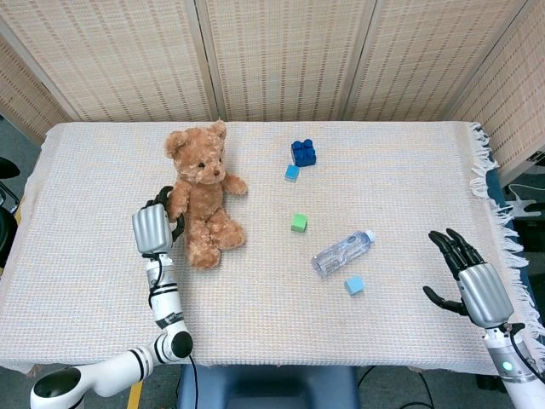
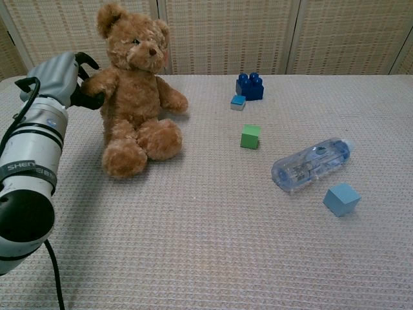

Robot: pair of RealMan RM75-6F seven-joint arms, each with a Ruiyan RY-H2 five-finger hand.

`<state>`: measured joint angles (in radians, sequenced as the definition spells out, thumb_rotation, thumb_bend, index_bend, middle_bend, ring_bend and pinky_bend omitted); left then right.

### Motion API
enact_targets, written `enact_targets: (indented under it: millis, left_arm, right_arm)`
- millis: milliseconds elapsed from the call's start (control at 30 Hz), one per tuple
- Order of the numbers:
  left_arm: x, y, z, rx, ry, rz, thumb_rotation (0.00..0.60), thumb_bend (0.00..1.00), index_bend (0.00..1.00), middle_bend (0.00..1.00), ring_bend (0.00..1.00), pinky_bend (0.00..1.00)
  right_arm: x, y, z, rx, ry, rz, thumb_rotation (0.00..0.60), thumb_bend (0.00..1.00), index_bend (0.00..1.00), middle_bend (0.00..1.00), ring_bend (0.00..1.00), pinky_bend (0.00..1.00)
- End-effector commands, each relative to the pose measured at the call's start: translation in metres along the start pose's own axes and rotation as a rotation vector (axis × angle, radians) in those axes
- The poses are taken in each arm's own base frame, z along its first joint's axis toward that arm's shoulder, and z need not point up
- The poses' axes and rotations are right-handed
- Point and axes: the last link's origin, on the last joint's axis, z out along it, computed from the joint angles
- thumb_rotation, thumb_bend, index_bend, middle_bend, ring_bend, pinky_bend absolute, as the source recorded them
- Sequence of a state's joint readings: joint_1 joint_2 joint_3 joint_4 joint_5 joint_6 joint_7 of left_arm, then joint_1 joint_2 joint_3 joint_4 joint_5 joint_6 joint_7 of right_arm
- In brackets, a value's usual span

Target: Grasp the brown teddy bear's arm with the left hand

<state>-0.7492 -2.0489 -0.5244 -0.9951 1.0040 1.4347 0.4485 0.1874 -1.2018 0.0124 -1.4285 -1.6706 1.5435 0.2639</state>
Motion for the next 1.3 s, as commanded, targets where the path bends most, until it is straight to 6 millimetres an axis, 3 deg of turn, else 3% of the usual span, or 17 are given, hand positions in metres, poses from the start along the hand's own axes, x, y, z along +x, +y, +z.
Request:
enact_targets:
  millis: [33,167,400,800,1000,1300]
  left_arm:
    - [0.001,0.001,0.000,-0.025,0.025,-0.005,0.600,0.43,0.26,0.44,0.44,0.58]
    - [0.002,0.000,-0.001,-0.062,0.060,-0.007,0.600,0.43,0.26,0.44,0.44,0.58]
    - [-0.007,-0.005,-0.003,-0.030,-0.023,0.021,0.600,0.43,0.29,0.46,0.45,0.57]
    - [0.001,-0.001,-0.003,-0.066,0.062,-0.038,0.600,0.43,0.30,0.47,0.45,0.57]
    - [-0.009,-0.008,-0.005,-0.030,-0.019,-0.018,0.600,0.43,0.32,0.49,0.46,0.57]
    - [0.000,-0.002,-0.005,-0.074,0.063,-0.081,0.600,0.43,0.31,0.48,0.46,0.57]
  right_arm:
    - [0.000,0.000,0.000,-0.001,-0.002,-0.001,0.600,0.12,0.00,0.08,0.00,0.18]
    - [-0.001,0.000,0.001,-0.005,-0.007,-0.002,0.600,0.12,0.00,0.08,0.00,0.18]
    - [-0.002,0.000,0.001,-0.005,-0.014,-0.002,0.600,0.12,0.00,0.08,0.00,0.18]
    - [-0.002,0.000,0.002,-0.009,-0.013,-0.007,0.600,0.12,0.00,0.08,0.00,0.18]
    - [-0.002,0.000,0.001,-0.010,-0.011,-0.004,0.600,0.12,0.00,0.08,0.00,0.18]
    - [-0.001,0.000,0.001,-0.013,-0.008,-0.004,0.600,0.12,0.00,0.08,0.00,0.18]
